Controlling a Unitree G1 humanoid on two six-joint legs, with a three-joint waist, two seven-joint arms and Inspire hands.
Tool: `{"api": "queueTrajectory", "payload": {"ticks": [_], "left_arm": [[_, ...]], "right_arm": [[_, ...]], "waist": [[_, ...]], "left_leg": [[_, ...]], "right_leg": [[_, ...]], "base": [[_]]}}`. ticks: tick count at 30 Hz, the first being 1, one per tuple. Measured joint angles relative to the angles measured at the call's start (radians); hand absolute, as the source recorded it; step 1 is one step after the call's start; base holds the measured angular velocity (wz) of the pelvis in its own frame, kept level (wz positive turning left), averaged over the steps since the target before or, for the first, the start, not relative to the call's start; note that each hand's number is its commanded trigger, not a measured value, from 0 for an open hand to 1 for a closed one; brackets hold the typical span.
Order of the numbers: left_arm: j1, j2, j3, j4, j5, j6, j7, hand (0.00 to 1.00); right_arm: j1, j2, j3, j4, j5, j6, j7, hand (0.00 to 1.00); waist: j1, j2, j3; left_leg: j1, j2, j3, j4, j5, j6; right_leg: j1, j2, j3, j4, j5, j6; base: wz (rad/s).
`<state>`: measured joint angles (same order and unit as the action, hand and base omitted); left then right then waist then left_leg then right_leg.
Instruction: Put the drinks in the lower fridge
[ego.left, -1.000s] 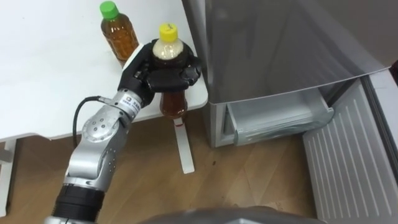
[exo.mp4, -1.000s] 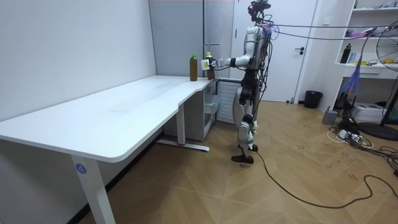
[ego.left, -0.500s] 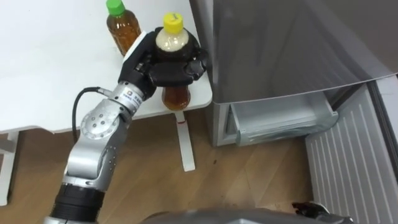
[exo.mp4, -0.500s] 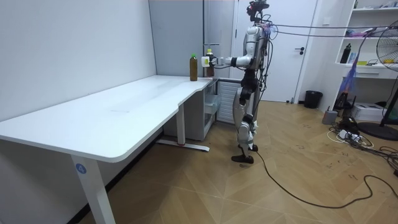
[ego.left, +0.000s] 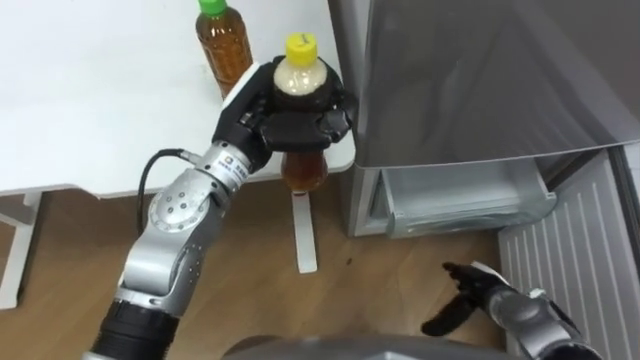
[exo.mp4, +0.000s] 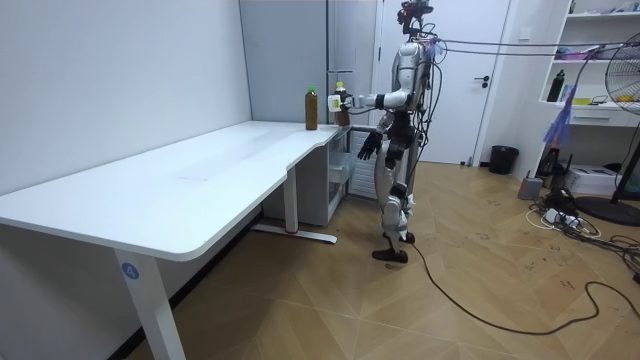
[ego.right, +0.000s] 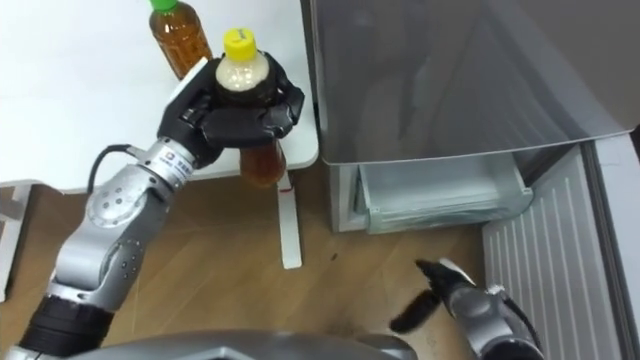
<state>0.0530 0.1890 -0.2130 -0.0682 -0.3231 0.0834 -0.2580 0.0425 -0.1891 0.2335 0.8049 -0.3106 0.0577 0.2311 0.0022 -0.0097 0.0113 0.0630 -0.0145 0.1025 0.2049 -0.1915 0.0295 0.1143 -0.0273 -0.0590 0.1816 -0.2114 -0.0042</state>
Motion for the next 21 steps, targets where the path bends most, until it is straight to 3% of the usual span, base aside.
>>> {"api": "queueTrajectory", "payload": {"ticks": [5, 12, 21], "left_arm": [[0.013, 0.009, -0.009, 0.000, -0.001, 0.000, -0.012, 1.00], [0.070, 0.019, -0.027, 0.002, -0.068, -0.001, -0.054, 1.00], [0.096, 0.018, -0.044, 0.038, -0.086, -0.001, -0.101, 1.00]], "right_arm": [[0.006, 0.037, 0.043, -0.112, 0.001, -0.004, 0.074, 0.00], [0.005, 0.038, 0.076, -0.179, 0.055, -0.014, 0.136, 0.00], [0.018, 0.032, 0.088, -0.244, 0.164, -0.012, 0.243, 0.00]], "waist": [[0.005, 0.001, -0.0013], [0.006, 0.000, -0.0013], [0.008, -0.007, 0.0032]], "left_leg": [[-0.023, -0.003, -0.023, 0.007, 0.000, 0.000], [-0.020, -0.004, -0.040, 0.009, 0.000, 0.000], [-0.019, -0.005, -0.052, 0.018, 0.000, 0.000]], "right_leg": [[-0.009, -0.005, -0.021, 0.000, 0.000, 0.000], [0.006, -0.006, -0.039, 0.003, 0.000, 0.000], [0.007, -0.006, -0.049, 0.005, 0.000, 0.000]], "base": [[0.13], [0.08], [0.03]]}}
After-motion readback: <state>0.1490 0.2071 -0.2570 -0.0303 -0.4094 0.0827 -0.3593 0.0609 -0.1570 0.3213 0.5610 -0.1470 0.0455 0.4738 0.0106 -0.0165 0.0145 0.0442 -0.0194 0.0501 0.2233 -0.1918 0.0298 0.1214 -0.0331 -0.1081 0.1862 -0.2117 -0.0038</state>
